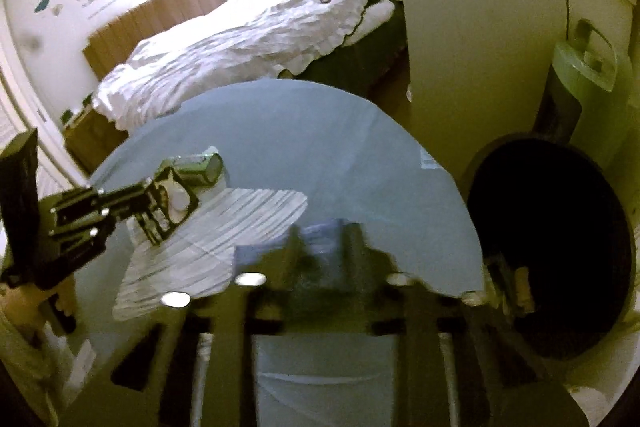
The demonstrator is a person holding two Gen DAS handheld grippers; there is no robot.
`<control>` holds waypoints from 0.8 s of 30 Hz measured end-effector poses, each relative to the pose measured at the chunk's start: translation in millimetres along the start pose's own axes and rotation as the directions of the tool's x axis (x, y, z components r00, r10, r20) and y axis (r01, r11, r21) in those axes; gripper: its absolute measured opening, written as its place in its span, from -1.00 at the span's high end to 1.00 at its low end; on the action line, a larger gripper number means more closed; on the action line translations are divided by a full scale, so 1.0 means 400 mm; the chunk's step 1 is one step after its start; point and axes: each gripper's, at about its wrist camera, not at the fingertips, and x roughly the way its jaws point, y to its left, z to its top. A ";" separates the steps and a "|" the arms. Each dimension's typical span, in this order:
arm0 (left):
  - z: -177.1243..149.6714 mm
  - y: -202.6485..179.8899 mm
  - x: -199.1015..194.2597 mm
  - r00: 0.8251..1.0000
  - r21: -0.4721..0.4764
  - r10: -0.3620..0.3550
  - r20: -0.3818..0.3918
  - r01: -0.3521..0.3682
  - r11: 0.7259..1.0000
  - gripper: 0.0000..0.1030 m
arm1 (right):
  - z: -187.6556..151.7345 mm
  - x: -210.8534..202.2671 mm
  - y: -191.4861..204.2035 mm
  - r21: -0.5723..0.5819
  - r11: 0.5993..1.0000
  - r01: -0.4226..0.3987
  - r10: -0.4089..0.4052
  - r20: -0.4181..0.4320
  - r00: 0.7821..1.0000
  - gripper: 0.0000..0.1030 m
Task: Collect trash
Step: 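Grasp the black battery card with the left tool while the right tool grasps the blue packet, then lift the battery card with the left tool while the right tool lifts the blue packet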
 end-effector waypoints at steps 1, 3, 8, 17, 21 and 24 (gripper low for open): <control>0.000 -0.005 0.000 1.000 0.009 -0.008 -0.001 0.008 1.000 0.66 | 0.001 -0.003 -0.001 0.003 1.000 -0.007 0.007 0.002 1.000 0.59; 0.002 -0.023 -0.002 0.999 0.027 -0.033 -0.003 0.033 0.999 0.66 | 0.002 -0.008 0.000 0.001 1.000 -0.017 0.017 0.003 1.000 0.59; 0.027 -0.046 0.022 0.998 0.005 -0.054 -0.039 0.054 0.999 0.40 | -0.002 -0.015 -0.001 0.010 0.999 -0.047 0.047 -0.022 0.999 0.14; 0.049 -0.122 0.077 0.996 0.036 -0.033 -0.087 0.036 0.999 -0.52 | -0.022 0.013 0.031 -0.073 0.997 0.001 -0.005 -0.056 0.998 -0.72; 0.039 -0.117 0.100 0.995 0.002 -0.025 -0.100 0.025 1.000 -0.46 | -0.030 0.022 0.043 -0.089 0.996 -0.024 0.019 -0.058 0.998 -0.56; 0.040 -0.113 0.097 0.996 0.004 0.010 -0.091 -0.009 1.000 -0.15 | -0.025 0.016 0.045 -0.087 0.996 -0.033 0.028 -0.061 0.998 -0.04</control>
